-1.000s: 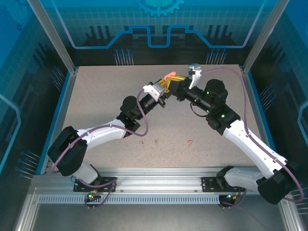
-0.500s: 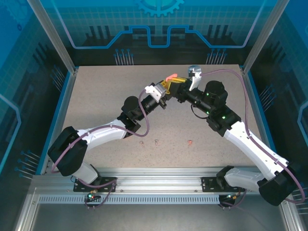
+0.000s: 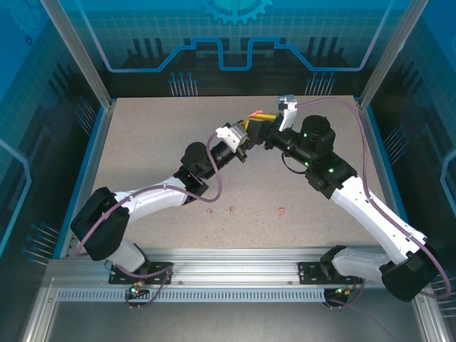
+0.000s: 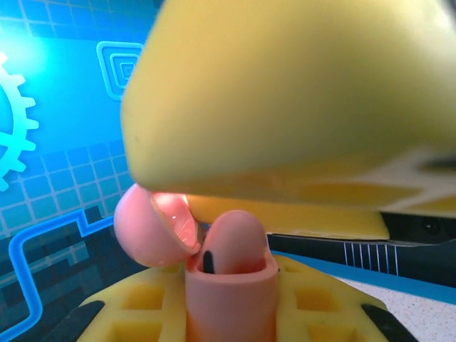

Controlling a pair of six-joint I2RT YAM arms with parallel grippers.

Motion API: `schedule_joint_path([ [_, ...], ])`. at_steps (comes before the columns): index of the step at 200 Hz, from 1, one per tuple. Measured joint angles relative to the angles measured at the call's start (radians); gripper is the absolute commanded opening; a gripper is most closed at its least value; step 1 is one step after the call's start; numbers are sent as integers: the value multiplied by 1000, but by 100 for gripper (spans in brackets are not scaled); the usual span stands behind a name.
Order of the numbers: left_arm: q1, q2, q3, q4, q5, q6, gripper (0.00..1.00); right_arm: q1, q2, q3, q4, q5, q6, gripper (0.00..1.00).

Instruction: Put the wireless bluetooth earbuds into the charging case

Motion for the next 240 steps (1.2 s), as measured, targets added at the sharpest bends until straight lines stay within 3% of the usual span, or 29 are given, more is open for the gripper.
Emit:
schedule_joint_path([
  [16,-4,-1,0,0,7,-8,0,-5,10,21,-16,4,18,60],
  [99,-20,-10,0,1,10,-29,0,-54,-5,77,-85,-47,122,85],
  [188,-36,-63,-74,80,24,-38,0,-214,-272,57,-379,11,201,89],
  [214,-16,-68,-109,95,13,-48,0,-226,-262,26,-523,81,194,88],
  [240,3,-93,-146,98,-1,-52,0,-227,-155,-29,-667,150,192,84],
])
